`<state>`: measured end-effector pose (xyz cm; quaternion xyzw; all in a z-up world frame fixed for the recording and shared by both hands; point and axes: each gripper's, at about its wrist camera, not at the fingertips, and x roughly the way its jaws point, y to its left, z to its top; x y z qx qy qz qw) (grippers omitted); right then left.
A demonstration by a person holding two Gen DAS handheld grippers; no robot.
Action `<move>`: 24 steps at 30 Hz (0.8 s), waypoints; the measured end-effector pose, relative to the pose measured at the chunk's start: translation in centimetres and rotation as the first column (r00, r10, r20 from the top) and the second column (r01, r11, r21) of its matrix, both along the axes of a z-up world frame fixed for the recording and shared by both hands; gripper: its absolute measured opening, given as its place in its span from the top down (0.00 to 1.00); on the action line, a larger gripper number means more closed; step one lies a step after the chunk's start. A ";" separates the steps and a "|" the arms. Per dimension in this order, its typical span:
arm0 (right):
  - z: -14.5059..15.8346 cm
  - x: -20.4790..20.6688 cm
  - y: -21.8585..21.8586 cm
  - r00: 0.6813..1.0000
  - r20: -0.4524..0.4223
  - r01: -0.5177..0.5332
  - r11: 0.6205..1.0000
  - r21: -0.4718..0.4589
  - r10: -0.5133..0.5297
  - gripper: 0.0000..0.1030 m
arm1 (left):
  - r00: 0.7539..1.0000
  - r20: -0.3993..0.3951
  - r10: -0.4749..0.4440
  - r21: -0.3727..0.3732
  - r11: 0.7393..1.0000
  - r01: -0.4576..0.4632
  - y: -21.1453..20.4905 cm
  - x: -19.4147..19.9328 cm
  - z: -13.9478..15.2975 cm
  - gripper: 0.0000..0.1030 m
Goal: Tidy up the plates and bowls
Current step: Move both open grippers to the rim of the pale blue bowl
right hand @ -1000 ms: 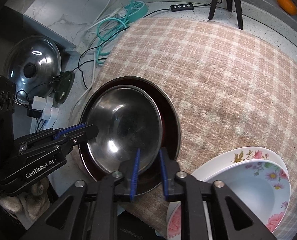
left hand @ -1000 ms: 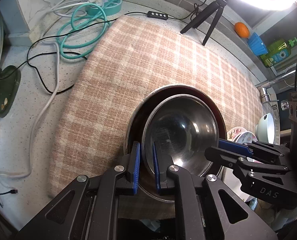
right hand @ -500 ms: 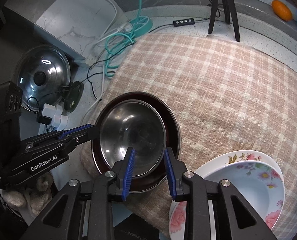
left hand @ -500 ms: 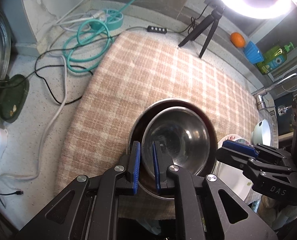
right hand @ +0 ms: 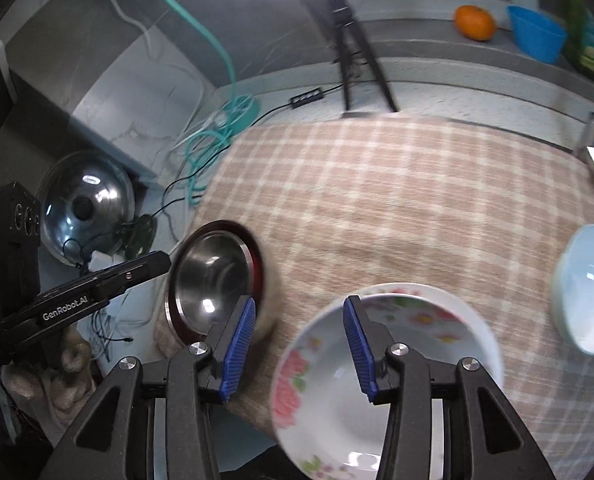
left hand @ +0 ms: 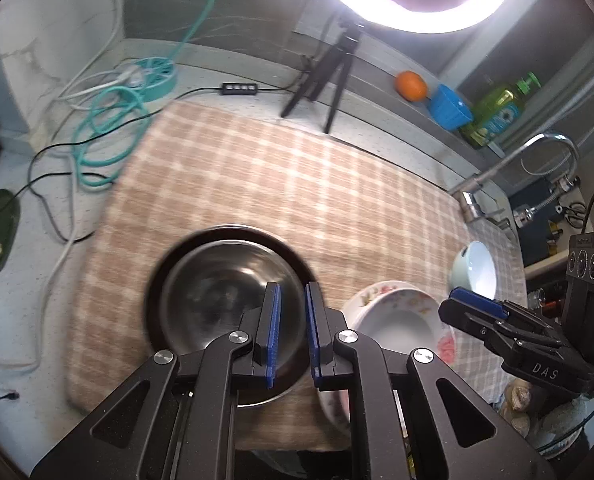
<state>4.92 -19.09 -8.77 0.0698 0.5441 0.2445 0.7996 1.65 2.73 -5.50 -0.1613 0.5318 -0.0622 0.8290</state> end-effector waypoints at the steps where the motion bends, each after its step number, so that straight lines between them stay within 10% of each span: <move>1: 0.2 -0.2 -1.0 1.000 0.015 0.020 1.000 -0.007 -0.020 0.59 | 1.000 0.000 -0.010 -0.005 1.000 0.010 -0.6 0.1 0.0 0.89; 24: 0.0 -0.3 -21.3 0.940 0.106 0.329 0.944 -0.031 -0.324 0.58 | 0.970 0.022 -0.240 -0.067 0.968 0.241 -19.3 3.8 -2.5 0.89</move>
